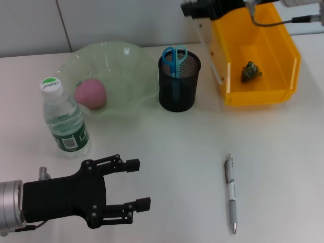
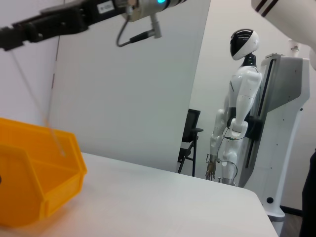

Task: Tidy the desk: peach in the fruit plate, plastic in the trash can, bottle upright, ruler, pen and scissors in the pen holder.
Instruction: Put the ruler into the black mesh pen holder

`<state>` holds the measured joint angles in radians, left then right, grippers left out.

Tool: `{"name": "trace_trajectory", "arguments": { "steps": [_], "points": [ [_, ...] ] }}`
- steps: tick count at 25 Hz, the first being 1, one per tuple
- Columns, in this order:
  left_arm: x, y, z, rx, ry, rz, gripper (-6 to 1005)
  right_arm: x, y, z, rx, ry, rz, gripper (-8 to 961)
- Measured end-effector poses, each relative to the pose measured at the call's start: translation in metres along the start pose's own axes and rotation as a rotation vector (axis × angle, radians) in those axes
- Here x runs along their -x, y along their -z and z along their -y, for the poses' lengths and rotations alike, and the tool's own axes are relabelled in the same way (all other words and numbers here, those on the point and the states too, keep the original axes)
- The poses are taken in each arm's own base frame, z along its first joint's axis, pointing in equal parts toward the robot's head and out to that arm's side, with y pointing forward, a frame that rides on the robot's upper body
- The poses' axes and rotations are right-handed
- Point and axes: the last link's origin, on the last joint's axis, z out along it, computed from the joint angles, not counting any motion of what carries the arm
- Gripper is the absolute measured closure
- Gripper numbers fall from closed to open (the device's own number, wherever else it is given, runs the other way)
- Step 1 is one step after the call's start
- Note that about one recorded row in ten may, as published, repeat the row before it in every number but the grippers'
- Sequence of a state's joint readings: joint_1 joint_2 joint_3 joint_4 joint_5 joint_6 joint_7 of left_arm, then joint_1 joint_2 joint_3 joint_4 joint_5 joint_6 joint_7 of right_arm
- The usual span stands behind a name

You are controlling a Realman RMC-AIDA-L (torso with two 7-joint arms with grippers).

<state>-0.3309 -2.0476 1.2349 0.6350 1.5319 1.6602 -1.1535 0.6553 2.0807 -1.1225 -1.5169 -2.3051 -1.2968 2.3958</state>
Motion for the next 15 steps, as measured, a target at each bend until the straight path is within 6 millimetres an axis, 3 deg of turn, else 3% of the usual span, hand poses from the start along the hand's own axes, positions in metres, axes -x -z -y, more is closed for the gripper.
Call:
{"name": "trace_trajectory", "arguments": {
  "steps": [15],
  "points": [
    [0.0, -0.002, -0.001, 0.004, -0.003, -0.007, 187, -0.012, -0.049, -0.005, -0.062, -0.022, 0.235, 572]
  ]
}}
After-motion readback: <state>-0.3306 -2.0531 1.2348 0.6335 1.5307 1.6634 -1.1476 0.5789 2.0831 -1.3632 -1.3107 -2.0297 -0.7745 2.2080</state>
